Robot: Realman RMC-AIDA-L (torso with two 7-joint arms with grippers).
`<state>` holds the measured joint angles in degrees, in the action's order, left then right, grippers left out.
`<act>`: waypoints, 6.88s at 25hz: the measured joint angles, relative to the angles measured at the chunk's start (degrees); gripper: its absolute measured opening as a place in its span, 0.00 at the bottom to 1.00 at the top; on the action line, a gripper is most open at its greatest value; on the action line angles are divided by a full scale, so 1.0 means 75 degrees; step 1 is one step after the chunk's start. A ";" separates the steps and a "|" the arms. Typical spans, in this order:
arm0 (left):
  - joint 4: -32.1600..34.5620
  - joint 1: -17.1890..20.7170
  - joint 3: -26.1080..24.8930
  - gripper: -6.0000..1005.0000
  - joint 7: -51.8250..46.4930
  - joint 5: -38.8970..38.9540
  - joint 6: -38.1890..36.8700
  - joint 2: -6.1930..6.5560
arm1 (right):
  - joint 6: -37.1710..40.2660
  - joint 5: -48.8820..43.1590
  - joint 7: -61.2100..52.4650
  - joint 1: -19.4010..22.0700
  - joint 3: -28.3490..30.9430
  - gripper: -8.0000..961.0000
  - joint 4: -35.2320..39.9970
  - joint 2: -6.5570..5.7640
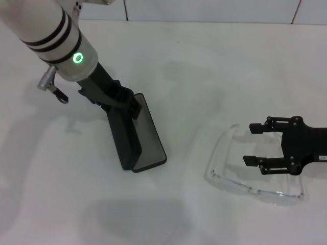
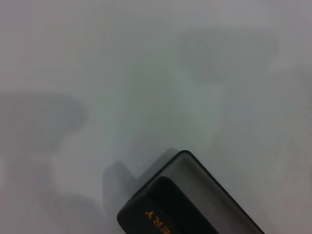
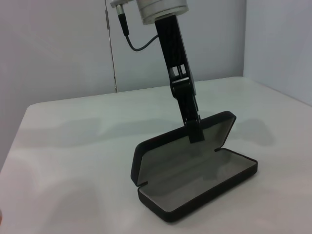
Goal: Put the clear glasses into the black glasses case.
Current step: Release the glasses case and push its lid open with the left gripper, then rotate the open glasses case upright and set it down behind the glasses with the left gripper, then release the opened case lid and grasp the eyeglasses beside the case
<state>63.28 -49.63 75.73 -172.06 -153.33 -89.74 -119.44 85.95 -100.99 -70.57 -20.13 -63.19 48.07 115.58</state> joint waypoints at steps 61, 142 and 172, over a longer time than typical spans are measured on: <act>0.0399 -0.0104 0.1082 0.64 -0.0035 -0.0412 -0.0289 -0.0038 | -0.0286 0.0000 0.0164 -0.0262 0.0012 0.78 -0.0389 0.0008; 0.2773 0.1704 0.3213 0.54 0.5729 0.0296 0.3814 -0.0080 | -0.0300 0.0589 0.0362 -0.0223 0.0090 0.78 -0.0878 -0.0004; -0.2790 0.5186 -0.2068 0.67 1.3884 1.0839 -0.1341 0.0111 | 0.3120 -0.3159 -0.6687 -0.3008 0.0326 0.78 0.3020 -0.0651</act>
<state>42.36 -10.74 60.22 -67.93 -72.04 -99.79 -118.61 109.35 -124.68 -120.72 -42.68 -60.74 70.72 110.69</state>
